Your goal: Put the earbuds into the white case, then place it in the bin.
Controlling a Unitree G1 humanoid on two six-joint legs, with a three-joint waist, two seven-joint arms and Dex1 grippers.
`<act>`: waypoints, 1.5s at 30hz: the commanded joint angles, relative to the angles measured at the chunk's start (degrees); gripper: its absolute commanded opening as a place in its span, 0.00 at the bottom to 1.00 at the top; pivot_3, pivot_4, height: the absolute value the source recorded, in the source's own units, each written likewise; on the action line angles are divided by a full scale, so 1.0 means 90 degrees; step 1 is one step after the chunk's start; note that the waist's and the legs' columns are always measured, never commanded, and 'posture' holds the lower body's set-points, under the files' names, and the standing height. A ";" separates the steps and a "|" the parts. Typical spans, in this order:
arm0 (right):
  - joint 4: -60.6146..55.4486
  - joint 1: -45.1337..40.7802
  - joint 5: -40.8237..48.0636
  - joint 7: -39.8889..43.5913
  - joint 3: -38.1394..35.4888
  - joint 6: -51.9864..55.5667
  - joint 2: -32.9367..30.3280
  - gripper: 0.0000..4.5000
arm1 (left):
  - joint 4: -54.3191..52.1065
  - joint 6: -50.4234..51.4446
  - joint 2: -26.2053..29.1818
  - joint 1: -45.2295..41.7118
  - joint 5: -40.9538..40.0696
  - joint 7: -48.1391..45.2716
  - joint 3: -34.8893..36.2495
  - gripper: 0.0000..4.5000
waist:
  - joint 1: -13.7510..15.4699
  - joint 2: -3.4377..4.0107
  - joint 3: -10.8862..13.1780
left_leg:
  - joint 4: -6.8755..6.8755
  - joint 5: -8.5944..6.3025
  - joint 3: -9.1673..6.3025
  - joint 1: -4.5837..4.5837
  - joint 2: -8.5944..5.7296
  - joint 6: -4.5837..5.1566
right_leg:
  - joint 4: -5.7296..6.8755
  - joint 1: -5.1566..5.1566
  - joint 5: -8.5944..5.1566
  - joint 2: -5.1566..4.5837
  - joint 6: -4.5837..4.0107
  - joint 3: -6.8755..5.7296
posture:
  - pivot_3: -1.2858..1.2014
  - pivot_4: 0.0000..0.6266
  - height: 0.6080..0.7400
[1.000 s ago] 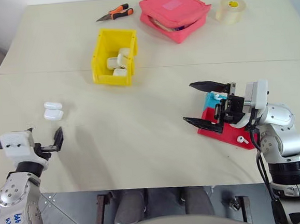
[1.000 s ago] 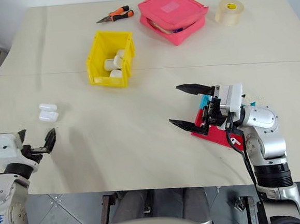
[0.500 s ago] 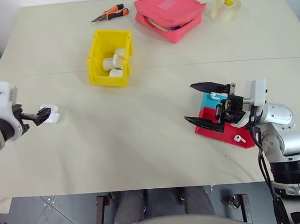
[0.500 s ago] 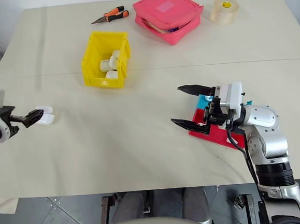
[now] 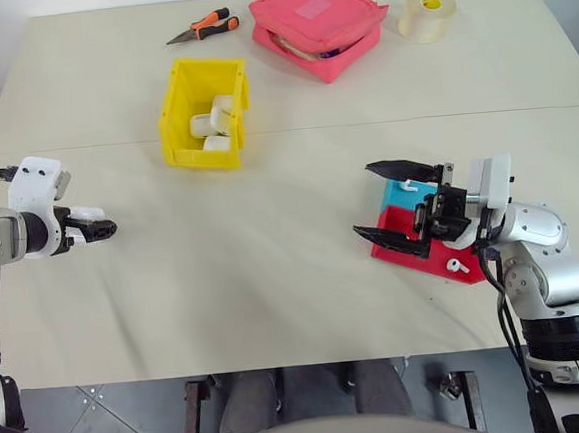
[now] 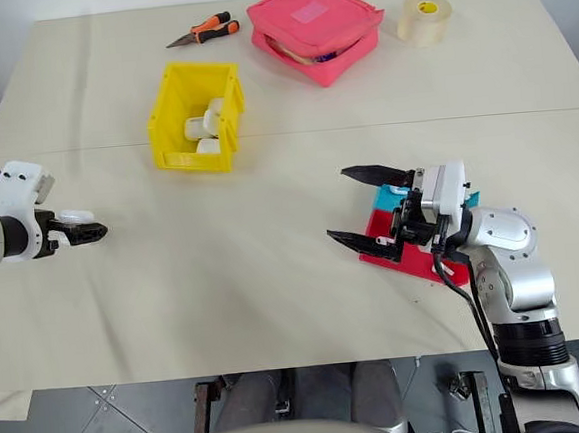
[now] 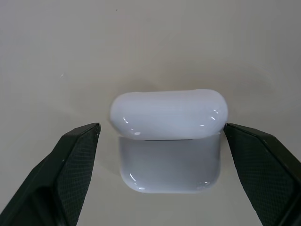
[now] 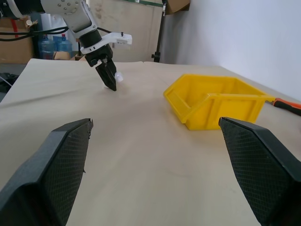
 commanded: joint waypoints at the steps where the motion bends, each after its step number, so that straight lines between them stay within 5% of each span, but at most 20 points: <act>1: -0.0323 0.0089 0.0024 -0.0097 -0.0102 -0.0090 -0.0016 1.00 | 0.0133 0.0200 0.0106 -0.0027 0.0237 -0.0080 -0.0074 0.99 | 0.0000 0.0000 0.0000 | 0.0000 0.0000 0.0000 0.0000 0.0001 0.0000 | 0.0001 0.0000 0.0000 0.0000 0.0000 0.0000 | 0.52 0.24 1.00; 15: -0.0389 0.0242 -0.0009 -0.0242 -0.0069 -0.0148 0.0015 1.00 | -0.0249 0.0723 0.0057 0.0580 0.0263 -0.0187 0.0212 0.99 | -0.0021 0.0001 0.0000 | -0.0002 0.0000 0.0015 0.0013 0.0004 0.0000 | 0.0005 0.0000 0.0000 0.0001 0.0000 0.0016 | 0.52 0.24 1.00; 21: -0.0410 0.0284 -0.0026 -0.0242 -0.0063 -0.0150 0.0013 1.00 | -0.0240 0.0817 -0.0064 0.0711 0.0291 -0.0116 0.0384 0.65 | -0.0031 0.0002 -0.0001 | -0.0004 0.0000 0.0030 0.0023 0.0008 0.0000 | 0.0011 0.0000 0.0000 0.0003 0.0000 0.0032 | 0.52 0.24 1.00; 26: -0.0403 0.0309 -0.0024 -0.0229 -0.0092 -0.0147 -0.0016 1.00 | -0.0411 0.0487 -0.0386 0.0879 0.0145 -0.0078 0.1037 0.62 | -0.0055 0.0004 -0.0002 | -0.0021 0.0000 0.0053 0.0046 0.0010 0.0000 | 0.0014 0.0000 0.0000 0.0007 0.0000 0.0059 | 0.52 0.24 1.00; 32: -0.0393 0.0378 -0.0029 -0.0236 -0.0237 -0.0142 -0.0114 1.00 | -0.1886 -0.2301 -0.1258 0.1883 -0.0708 -0.1470 0.2373 0.62 | 0.0047 0.0002 -0.0002 | -0.0017 -0.0001 0.0061 0.0047 0.0016 0.0000 | 0.0012 0.0000 0.0000 -0.0002 0.0000 0.0071 | 0.52 0.24 1.00; 37: -0.0380 0.0499 0.0012 -0.0233 -0.0543 -0.0058 -0.0411 1.00 | -0.2737 -0.4124 -0.2123 0.2493 -0.1292 -0.2336 0.2731 0.62 | 0.0060 -0.0018 -0.0005 | 0.0013 -0.0003 0.0042 -0.0010 0.0013 0.0003 | 0.0007 -0.0036 0.0005 -0.0013 0.0005 0.0055 | 0.52 0.24 1.00; 40: -0.0438 0.0778 0.0028 -0.0351 -0.1077 0.0014 -0.0771 1.00 | -0.3255 -0.5357 -0.3315 0.2520 -0.1629 -0.2787 0.2077 0.62 | 0.0106 -0.0011 -0.0007 | 0.0011 -0.0003 0.0048 -0.0009 0.0005 0.0003 | 0.0008 -0.0036 0.0005 -0.0012 0.0006 0.0056 | 0.52 0.24 1.00; 45: -0.0902 0.1566 0.0113 -0.0697 -0.1953 0.0164 -0.1079 1.00 | -0.3090 -0.6348 -0.4332 0.2290 -0.1292 -0.3241 0.0726 0.62 | 0.0198 -0.0024 -0.0010 | 0.0018 -0.0003 0.0115 -0.0009 0.0005 0.0006 | 0.0009 -0.0033 0.0009 -0.0003 0.0011 0.0057 | 0.52 0.24 1.00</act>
